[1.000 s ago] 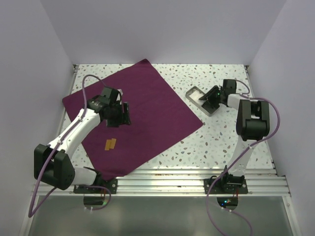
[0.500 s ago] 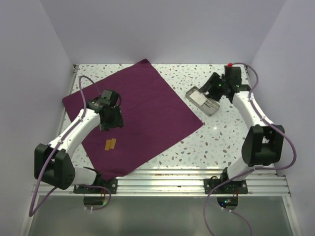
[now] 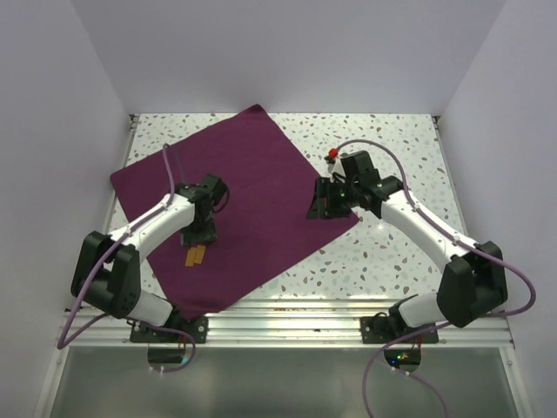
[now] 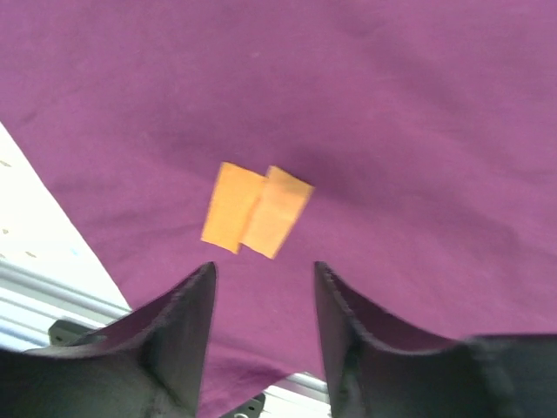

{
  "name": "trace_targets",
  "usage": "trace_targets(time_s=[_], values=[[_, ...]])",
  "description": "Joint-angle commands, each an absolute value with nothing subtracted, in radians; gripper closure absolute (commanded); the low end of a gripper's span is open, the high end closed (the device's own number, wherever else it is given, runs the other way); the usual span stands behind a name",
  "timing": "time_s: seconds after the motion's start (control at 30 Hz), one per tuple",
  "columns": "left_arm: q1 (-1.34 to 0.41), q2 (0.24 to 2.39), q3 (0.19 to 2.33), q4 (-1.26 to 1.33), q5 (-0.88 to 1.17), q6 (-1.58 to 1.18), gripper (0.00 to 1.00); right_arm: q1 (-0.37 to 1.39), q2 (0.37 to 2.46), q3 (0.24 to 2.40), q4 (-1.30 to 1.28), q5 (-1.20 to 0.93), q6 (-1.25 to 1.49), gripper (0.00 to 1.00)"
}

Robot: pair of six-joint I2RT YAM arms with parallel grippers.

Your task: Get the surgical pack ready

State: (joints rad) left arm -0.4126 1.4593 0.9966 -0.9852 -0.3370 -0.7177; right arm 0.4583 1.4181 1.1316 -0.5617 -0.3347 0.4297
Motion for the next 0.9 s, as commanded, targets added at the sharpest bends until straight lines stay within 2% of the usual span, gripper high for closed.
trace_targets(time_s=[0.0, 0.33, 0.53, 0.87], values=[[-0.396, 1.468, 0.967, -0.999, -0.419, -0.755, 0.51, 0.459, 1.368, 1.086, -0.592, -0.391, 0.371, 0.45], [-0.387, 1.52, 0.913, -0.951, -0.417, -0.741, 0.58, 0.459, 1.371, 1.066, -0.562, -0.42, 0.359, 0.45], [-0.387, 1.571, 0.907, -0.924, -0.41, -0.729, 0.68, 0.457, 1.373, 1.051, -0.546, -0.425, 0.364, 0.46], [-0.373, 1.647, 0.91, -0.873, -0.4, -0.698, 0.68, 0.457, 1.374, 1.026, -0.535, -0.437, 0.36, 0.46]])
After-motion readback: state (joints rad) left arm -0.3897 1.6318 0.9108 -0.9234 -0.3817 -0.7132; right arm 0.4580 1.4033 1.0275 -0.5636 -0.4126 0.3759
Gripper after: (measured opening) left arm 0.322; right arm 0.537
